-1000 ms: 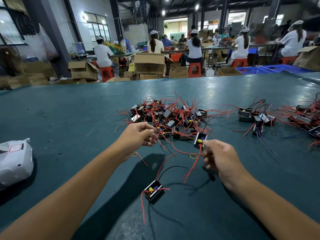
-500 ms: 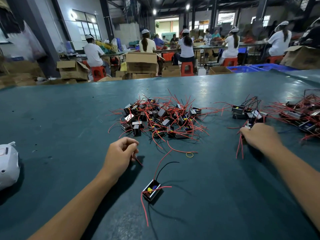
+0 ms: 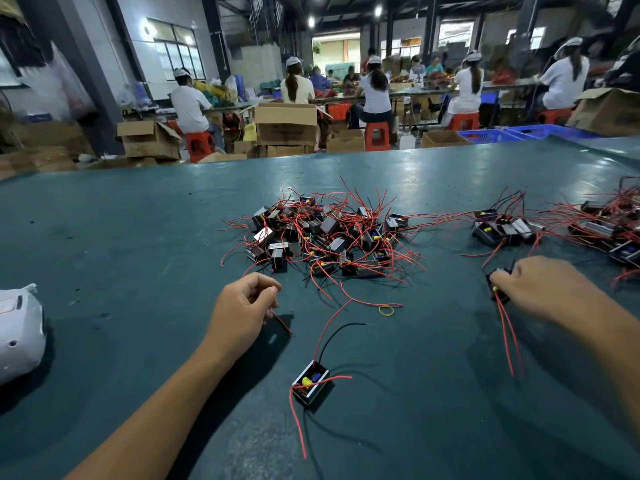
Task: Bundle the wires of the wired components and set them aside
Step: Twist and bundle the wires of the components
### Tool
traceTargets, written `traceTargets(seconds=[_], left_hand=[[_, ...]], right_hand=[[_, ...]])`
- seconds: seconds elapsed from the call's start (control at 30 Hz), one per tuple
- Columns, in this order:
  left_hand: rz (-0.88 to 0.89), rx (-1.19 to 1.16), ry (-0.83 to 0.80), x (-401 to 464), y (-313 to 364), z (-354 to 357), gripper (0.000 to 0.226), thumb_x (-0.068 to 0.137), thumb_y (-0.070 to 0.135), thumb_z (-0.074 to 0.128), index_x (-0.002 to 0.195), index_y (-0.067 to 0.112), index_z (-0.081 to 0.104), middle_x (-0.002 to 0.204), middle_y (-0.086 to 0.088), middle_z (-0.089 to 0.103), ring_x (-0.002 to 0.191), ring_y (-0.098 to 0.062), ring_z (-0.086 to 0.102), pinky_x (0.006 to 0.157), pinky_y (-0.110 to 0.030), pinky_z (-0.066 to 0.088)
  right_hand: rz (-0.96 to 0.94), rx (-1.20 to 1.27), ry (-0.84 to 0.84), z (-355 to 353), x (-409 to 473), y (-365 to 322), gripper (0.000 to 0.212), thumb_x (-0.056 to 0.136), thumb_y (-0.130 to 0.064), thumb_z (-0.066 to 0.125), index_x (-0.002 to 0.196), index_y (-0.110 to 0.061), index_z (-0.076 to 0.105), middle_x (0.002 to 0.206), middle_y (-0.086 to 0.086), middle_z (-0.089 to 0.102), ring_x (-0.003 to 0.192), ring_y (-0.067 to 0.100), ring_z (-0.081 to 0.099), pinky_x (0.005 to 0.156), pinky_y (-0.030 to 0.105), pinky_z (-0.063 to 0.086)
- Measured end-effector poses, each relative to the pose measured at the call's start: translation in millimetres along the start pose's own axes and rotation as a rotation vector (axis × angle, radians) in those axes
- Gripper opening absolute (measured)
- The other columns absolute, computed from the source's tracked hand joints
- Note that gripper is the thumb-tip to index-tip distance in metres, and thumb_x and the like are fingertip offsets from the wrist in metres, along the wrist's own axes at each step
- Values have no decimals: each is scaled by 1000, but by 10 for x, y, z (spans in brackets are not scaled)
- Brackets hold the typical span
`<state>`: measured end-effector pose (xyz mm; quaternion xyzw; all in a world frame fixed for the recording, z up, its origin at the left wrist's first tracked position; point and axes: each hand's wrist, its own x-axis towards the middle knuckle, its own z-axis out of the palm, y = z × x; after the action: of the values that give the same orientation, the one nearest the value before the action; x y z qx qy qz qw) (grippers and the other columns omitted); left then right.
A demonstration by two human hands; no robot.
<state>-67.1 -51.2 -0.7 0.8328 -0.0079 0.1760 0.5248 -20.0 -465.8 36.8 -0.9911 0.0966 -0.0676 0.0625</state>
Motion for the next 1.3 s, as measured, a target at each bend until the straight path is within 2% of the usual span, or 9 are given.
traceTargets(seconds=[0.2,0.53,0.67,0.8,0.93,1.0,1.07,1.17,1.3], left_hand=[[61,113,-35,-46,74,22,17,96,5,60,87,16,68,65,-2,66,53,-10,57,55,-20,46],[107,184,-49,-85,123,29,18,95,5,61,86,19,68,64,1,65,54,-7,56,57,-21,47],[125,214,-63,-95,117,36,18,95,7,61,86,21,68,65,0,66,54,-8,57,57,-25,48],[118,218,-64,-96,94,26,19,95,8,61,86,22,68,62,2,65,55,-15,57,58,-32,48],[123,219,-71,-91,87,13,18,95,10,61,87,23,68,64,0,66,59,-22,60,59,-35,49],[125,224,-78,-91,83,19,18,95,10,61,87,24,68,65,0,67,59,-23,60,59,-35,49],[140,243,-77,-94,72,27,18,95,10,61,86,24,69,65,1,66,60,-20,59,58,-31,47],[148,268,-74,-98,51,36,16,95,11,62,87,23,69,67,4,65,61,-14,57,58,-23,45],[139,312,-46,-1,50,41,14,94,12,62,87,21,69,74,7,66,69,-9,58,60,-16,44]], right_hand=[[-15,27,-85,128,-70,-45,44,93,-40,49,57,-17,39,59,6,49,63,28,51,51,31,33],[31,127,49,202,-53,-35,40,89,-38,50,59,-20,33,78,13,48,71,32,50,60,34,37],[38,148,100,276,94,19,44,95,-39,49,59,-16,41,75,16,48,71,35,52,60,35,37],[115,347,287,314,264,106,43,98,-29,52,80,7,66,84,25,50,81,42,55,75,45,50],[93,295,582,217,205,105,23,91,-22,64,98,1,63,112,27,54,107,43,49,96,48,37],[5,241,658,134,157,20,23,90,-20,65,101,-1,62,113,25,58,108,42,50,97,49,34],[-74,201,615,99,101,-87,21,93,-21,63,100,-2,60,101,25,63,96,42,56,87,49,39],[-91,353,370,133,21,-196,23,96,-34,56,95,-10,58,88,19,67,82,39,61,71,42,46],[28,397,186,225,40,-167,33,100,-41,46,96,-9,54,92,24,65,81,35,54,72,41,43]])
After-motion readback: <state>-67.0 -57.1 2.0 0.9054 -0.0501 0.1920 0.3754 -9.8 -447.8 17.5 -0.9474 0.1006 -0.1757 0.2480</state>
